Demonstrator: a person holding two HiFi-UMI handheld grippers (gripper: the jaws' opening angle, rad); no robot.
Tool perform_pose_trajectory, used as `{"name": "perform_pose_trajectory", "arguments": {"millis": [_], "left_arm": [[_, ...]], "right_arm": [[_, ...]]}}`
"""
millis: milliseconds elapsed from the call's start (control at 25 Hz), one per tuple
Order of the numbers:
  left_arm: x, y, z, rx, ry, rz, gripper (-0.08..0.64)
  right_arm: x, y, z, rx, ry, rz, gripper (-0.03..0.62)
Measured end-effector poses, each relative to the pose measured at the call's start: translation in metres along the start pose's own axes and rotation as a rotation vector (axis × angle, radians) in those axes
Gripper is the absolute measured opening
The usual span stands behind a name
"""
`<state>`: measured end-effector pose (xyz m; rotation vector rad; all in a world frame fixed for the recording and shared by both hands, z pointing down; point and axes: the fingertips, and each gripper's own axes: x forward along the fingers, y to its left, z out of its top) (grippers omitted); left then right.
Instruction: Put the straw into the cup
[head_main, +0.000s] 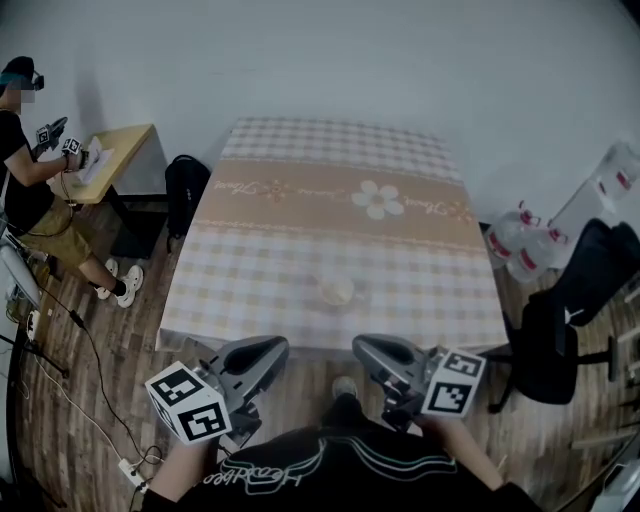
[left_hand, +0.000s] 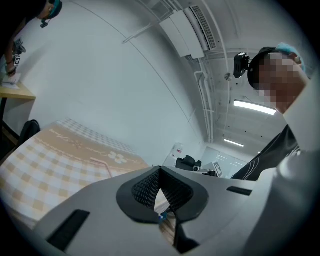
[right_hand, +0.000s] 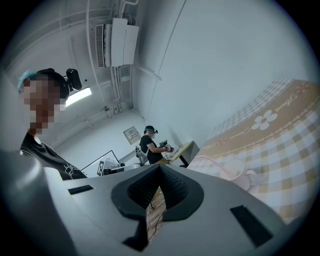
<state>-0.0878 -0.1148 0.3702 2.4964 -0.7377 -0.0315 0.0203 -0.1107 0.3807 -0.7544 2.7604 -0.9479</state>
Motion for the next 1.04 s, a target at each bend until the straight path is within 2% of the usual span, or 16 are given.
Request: {"name": "perform_pose_trajectory", "arguments": {"millis": [160, 1040], "left_arm": [[0.001, -0.007, -0.001, 0.006, 0.005, -0.020, -0.003], [-0.014, -0.026, -0.002, 0.028, 0.006, -0.060, -0.003]], "right_arm": [[-0.002, 0.010, -0.001, -0.047, 0.012, 0.000, 0.012], [-0.014, 0.033, -0.010, -0.062, -0.018, -0.048, 0.011]]}}
